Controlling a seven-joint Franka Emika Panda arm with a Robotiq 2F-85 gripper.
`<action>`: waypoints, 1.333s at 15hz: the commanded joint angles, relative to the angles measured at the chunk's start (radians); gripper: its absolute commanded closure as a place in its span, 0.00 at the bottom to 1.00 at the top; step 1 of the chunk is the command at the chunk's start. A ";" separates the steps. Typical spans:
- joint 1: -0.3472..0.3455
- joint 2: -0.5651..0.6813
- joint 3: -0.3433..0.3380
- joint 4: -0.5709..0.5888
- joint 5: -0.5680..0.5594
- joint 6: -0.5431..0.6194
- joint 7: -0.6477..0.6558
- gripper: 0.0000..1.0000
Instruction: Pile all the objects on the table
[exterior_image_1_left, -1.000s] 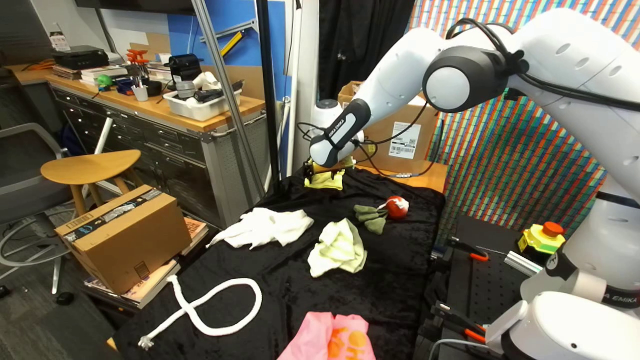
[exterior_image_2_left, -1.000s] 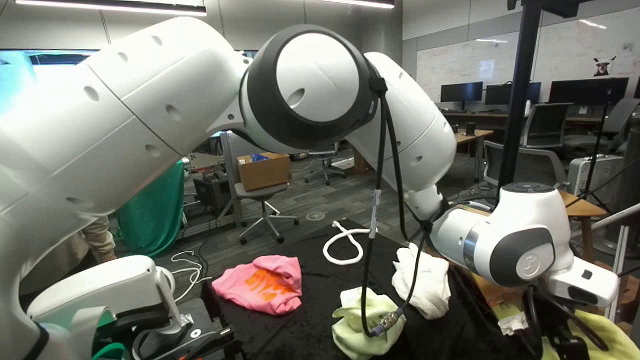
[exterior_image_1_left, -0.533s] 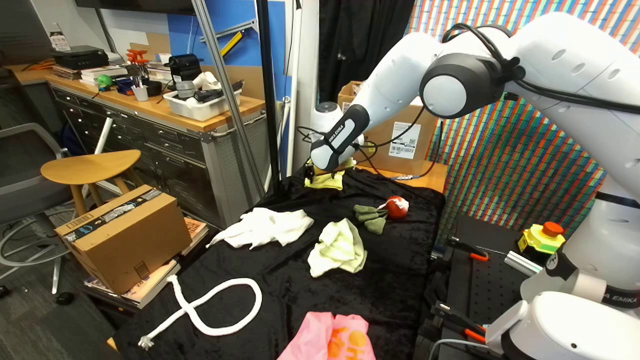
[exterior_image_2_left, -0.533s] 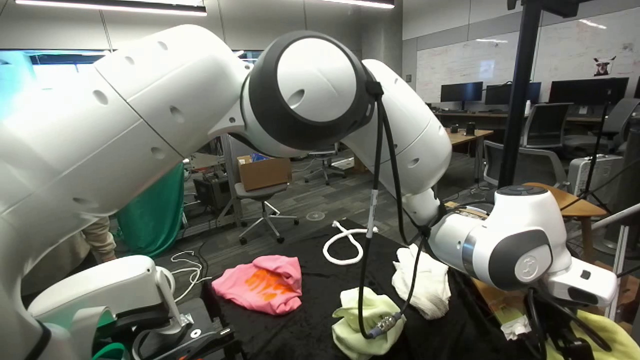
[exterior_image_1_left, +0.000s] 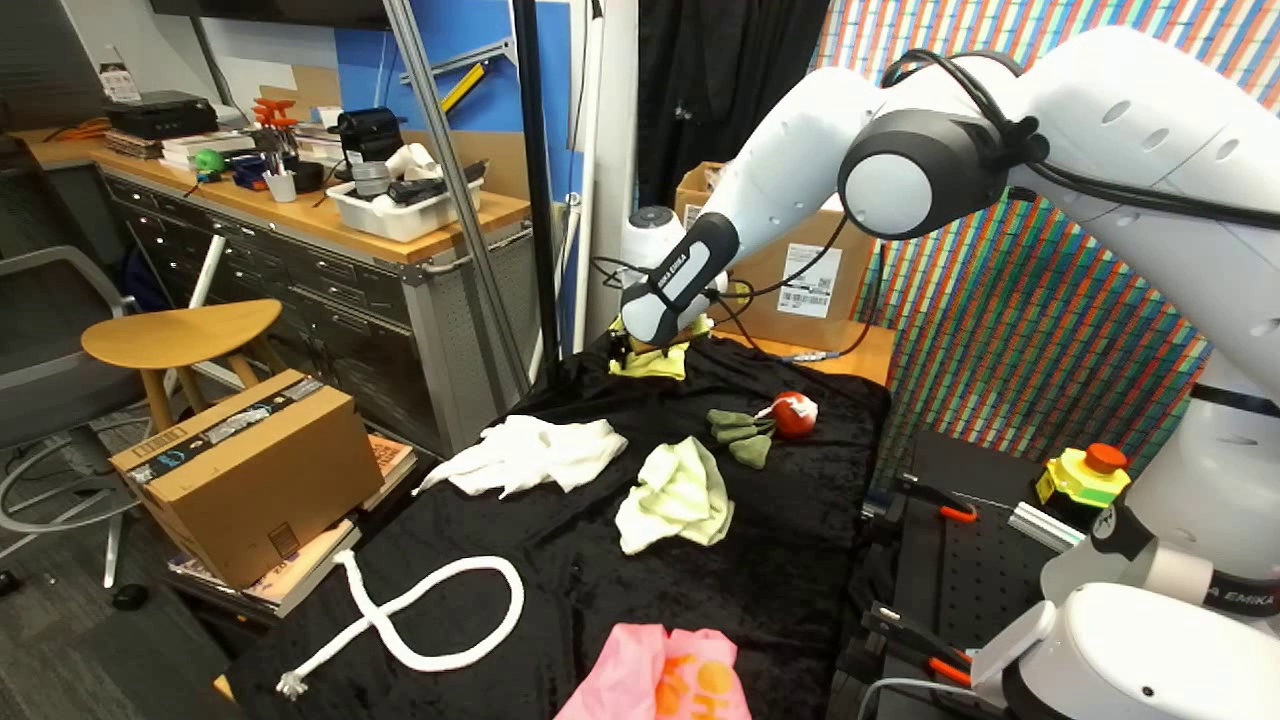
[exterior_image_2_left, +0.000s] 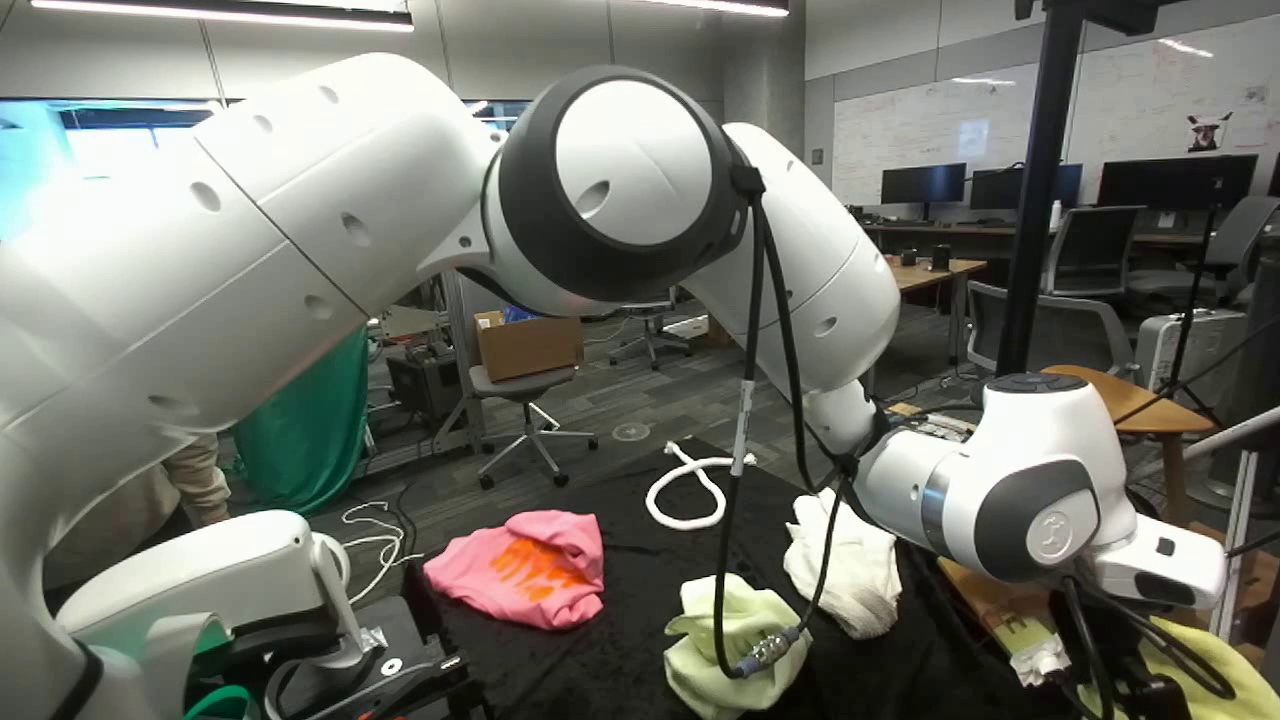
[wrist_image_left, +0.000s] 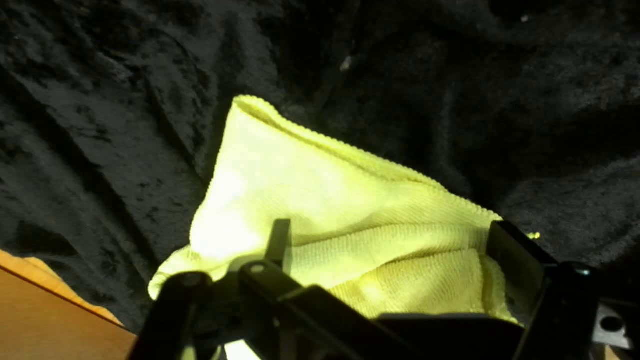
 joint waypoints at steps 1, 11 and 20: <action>0.008 0.021 -0.018 0.023 -0.019 0.013 -0.020 0.14; 0.006 0.020 -0.014 0.017 -0.031 0.000 -0.037 0.90; -0.004 0.000 0.004 -0.002 -0.041 -0.044 -0.098 0.91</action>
